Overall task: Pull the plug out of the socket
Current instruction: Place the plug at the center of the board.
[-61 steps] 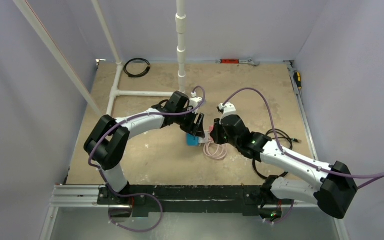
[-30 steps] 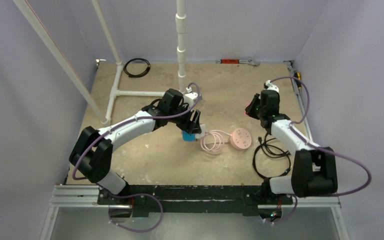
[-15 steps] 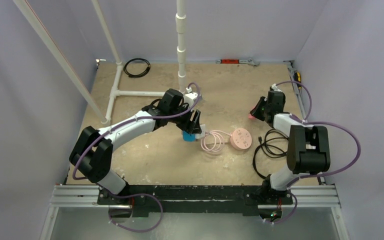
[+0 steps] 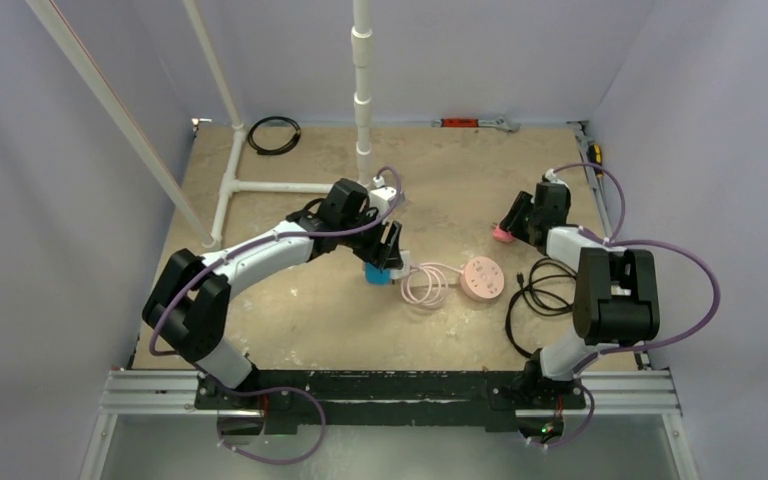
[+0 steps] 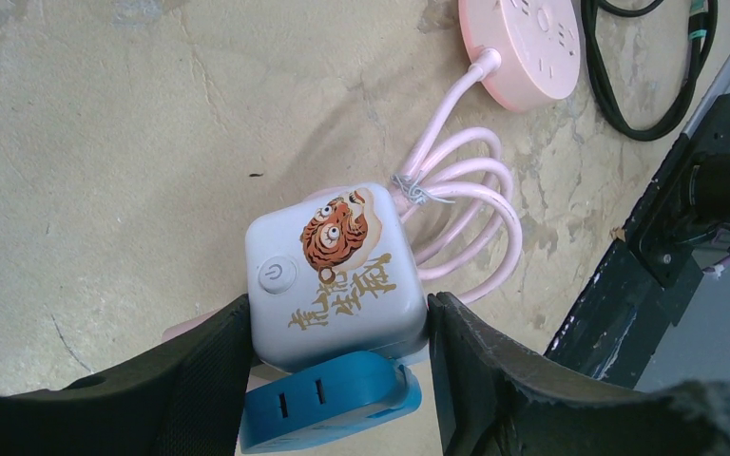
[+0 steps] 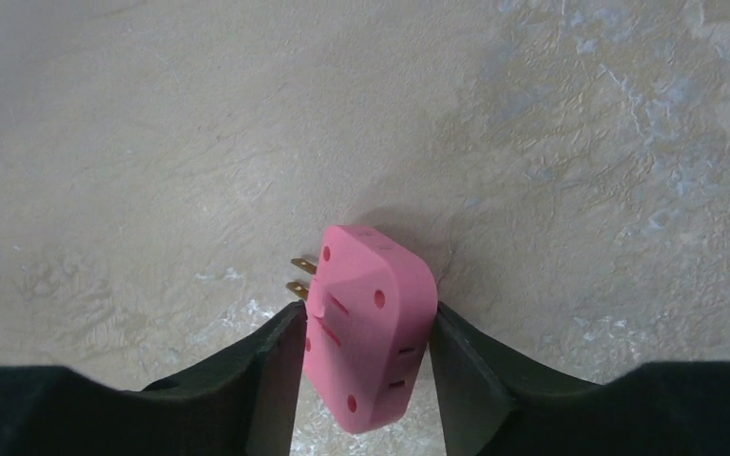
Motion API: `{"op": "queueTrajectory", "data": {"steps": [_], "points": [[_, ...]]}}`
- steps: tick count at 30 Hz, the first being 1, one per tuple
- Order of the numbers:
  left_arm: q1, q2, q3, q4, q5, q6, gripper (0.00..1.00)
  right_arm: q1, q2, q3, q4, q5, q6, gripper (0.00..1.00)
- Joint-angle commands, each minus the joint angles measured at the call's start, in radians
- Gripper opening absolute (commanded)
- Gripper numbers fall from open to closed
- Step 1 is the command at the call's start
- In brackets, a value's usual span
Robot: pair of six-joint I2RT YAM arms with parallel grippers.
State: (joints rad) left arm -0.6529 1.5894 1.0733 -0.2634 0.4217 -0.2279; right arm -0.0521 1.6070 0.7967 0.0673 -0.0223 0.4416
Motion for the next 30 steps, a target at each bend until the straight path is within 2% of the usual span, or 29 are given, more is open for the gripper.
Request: {"op": "queueTrajectory", "data": {"steps": [1,7,13,20,23,27,30], "points": [[0.001,-0.002,0.016,0.075,0.03,-0.034,0.0,-0.003,-0.035,0.03,0.002,0.043,-0.008,0.56],[0.002,0.014,0.02,0.069,0.008,-0.037,0.0,-0.003,-0.101,0.007,-0.026,0.118,0.003,0.69],[0.002,0.065,0.066,-0.015,-0.081,-0.027,0.0,-0.002,-0.289,-0.074,-0.05,0.128,-0.011,0.71],[0.003,0.135,0.092,-0.033,-0.053,-0.038,0.0,0.006,-0.461,-0.145,-0.063,-0.079,-0.028,0.73],[0.004,0.153,0.102,-0.034,-0.016,-0.04,0.16,0.025,-0.516,-0.165,-0.066,-0.16,-0.036,0.73],[0.003,0.131,0.099,-0.021,-0.008,-0.039,0.5,0.045,-0.593,-0.172,-0.111,-0.21,-0.055,0.74],[0.004,0.078,0.094,-0.023,-0.05,-0.014,0.63,0.1,-0.653,-0.173,-0.142,-0.205,-0.061,0.76]]}}
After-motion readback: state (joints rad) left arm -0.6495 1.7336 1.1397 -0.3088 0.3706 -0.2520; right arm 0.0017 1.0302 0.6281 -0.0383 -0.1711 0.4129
